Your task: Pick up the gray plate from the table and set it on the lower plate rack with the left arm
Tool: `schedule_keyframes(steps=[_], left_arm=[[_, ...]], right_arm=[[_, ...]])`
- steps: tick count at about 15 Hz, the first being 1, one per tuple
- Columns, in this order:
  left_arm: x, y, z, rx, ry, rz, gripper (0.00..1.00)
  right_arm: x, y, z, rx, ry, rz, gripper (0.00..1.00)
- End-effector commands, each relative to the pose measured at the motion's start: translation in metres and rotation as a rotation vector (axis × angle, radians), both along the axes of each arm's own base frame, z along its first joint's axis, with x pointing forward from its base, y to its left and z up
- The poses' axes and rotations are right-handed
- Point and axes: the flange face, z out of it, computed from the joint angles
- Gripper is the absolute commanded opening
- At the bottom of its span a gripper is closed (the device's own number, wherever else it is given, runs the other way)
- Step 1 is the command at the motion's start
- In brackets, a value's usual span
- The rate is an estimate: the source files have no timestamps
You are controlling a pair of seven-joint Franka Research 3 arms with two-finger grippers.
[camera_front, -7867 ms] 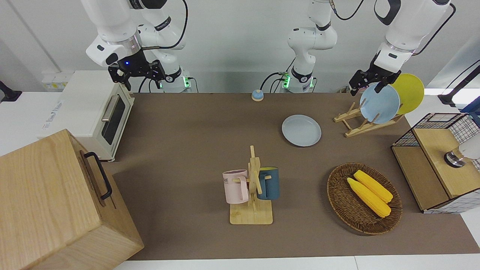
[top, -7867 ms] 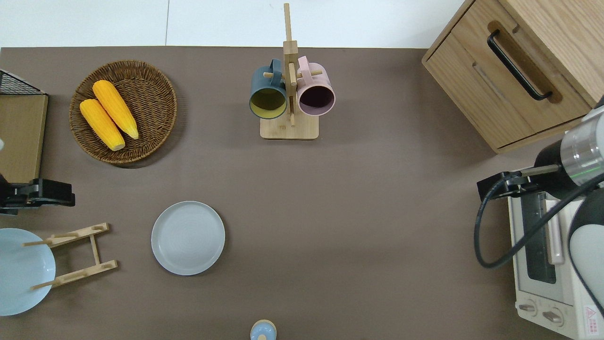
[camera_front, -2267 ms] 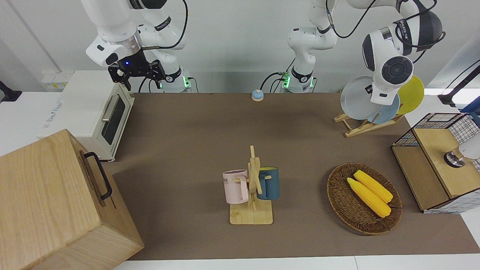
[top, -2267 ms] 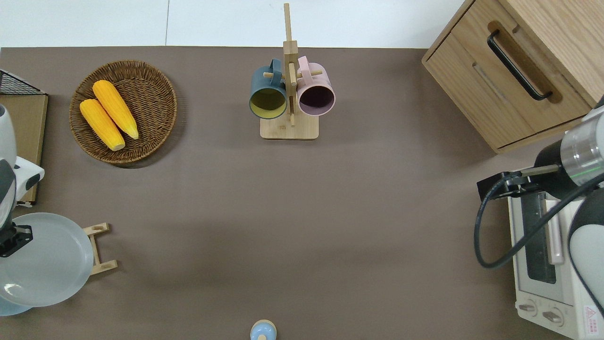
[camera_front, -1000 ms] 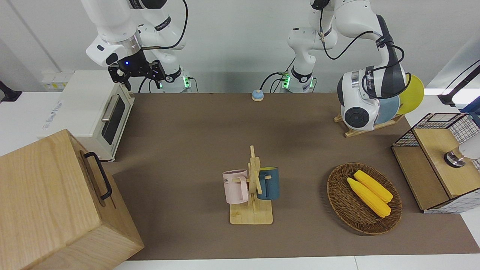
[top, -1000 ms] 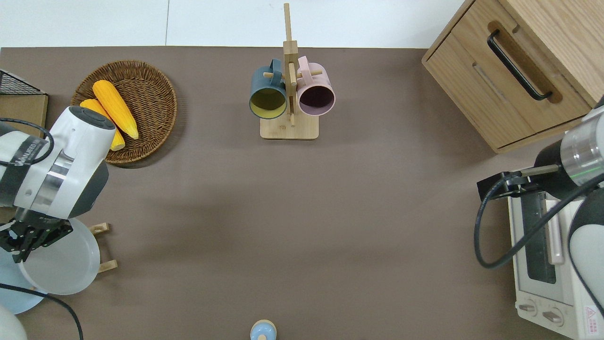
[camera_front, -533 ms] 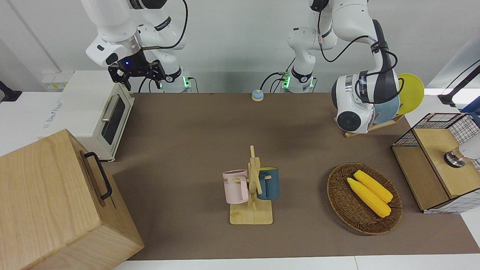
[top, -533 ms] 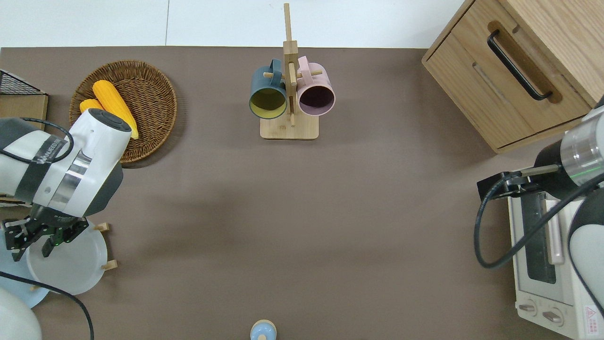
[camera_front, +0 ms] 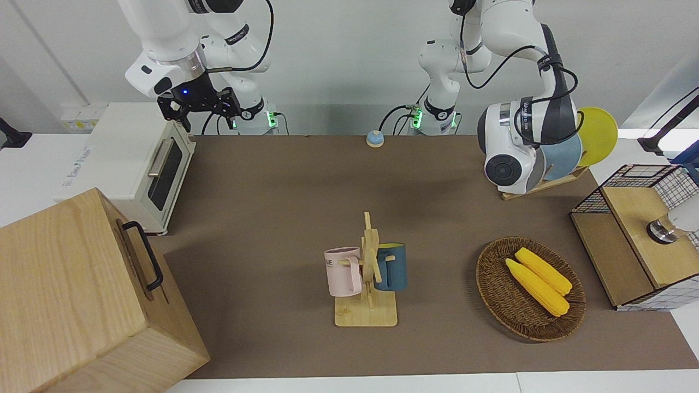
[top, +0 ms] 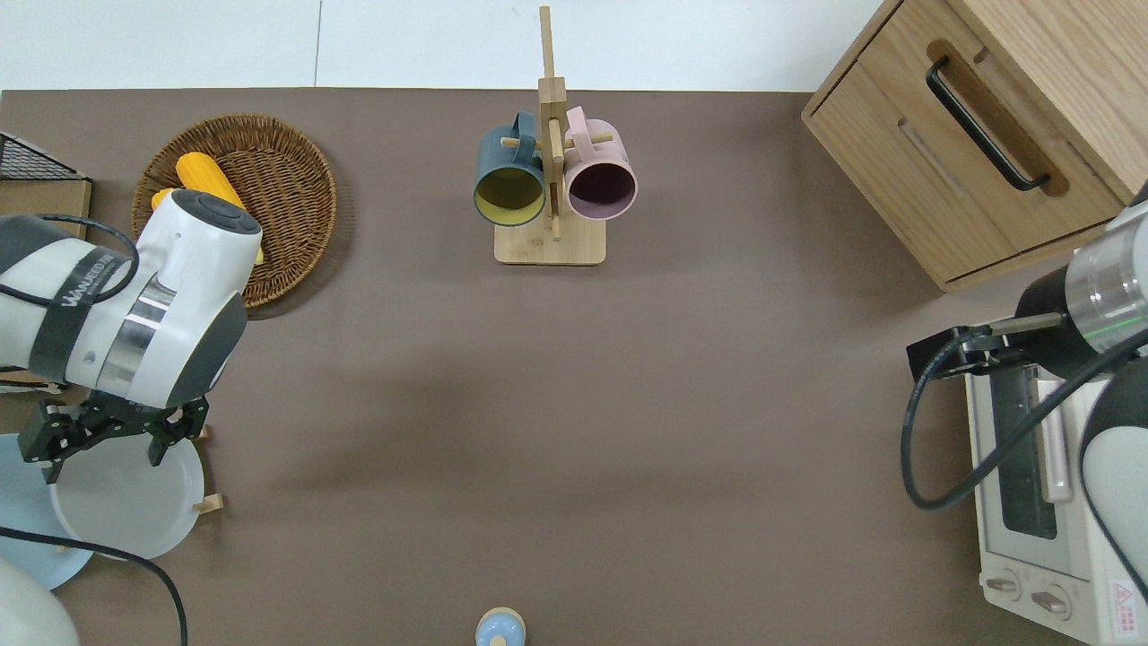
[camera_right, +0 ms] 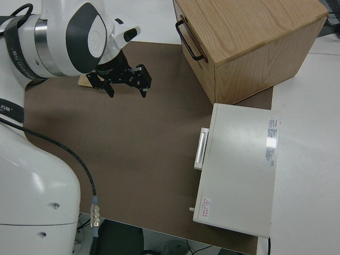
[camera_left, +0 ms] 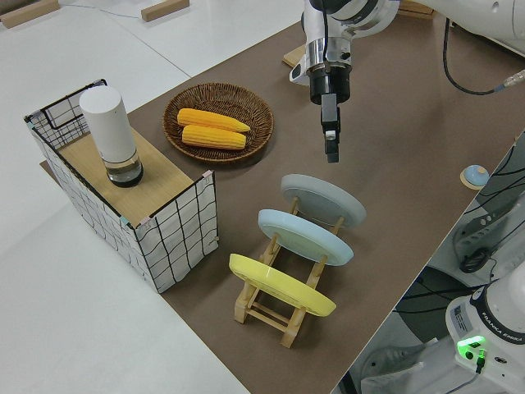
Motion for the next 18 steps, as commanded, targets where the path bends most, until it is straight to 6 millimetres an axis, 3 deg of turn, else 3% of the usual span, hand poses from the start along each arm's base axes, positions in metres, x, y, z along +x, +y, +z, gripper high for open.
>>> schedule_keyframes(steps=[1,4,7,11,13,18], left_arm=[[0.010,-0.007,0.065,-0.173,-0.156,0.077,0.99],[0.014,-0.012,0.109,-0.319,-0.278,0.109,0.99],[0.006,-0.017,0.147,-0.444,-0.300,0.027,0.99],[-0.016,0.008,0.194,-0.618,-0.302,-0.098,0.99],[-0.022,0.027,0.211,-0.702,-0.301,-0.161,0.99],[-0.026,0.032,0.232,-0.813,-0.257,-0.385,0.99]], right_arm=[[-0.002,-0.002,0.005,-0.009,0.001,-0.016,0.983],[-0.002,-0.002,0.005,-0.009,0.001,-0.016,0.983],[-0.002,-0.002,0.005,-0.009,0.001,-0.016,0.983],[-0.002,-0.002,0.005,-0.009,0.001,-0.016,0.983],[-0.002,-0.002,0.005,-0.009,0.001,-0.016,0.983],[-0.002,-0.002,0.005,-0.009,0.001,-0.016,0.983]])
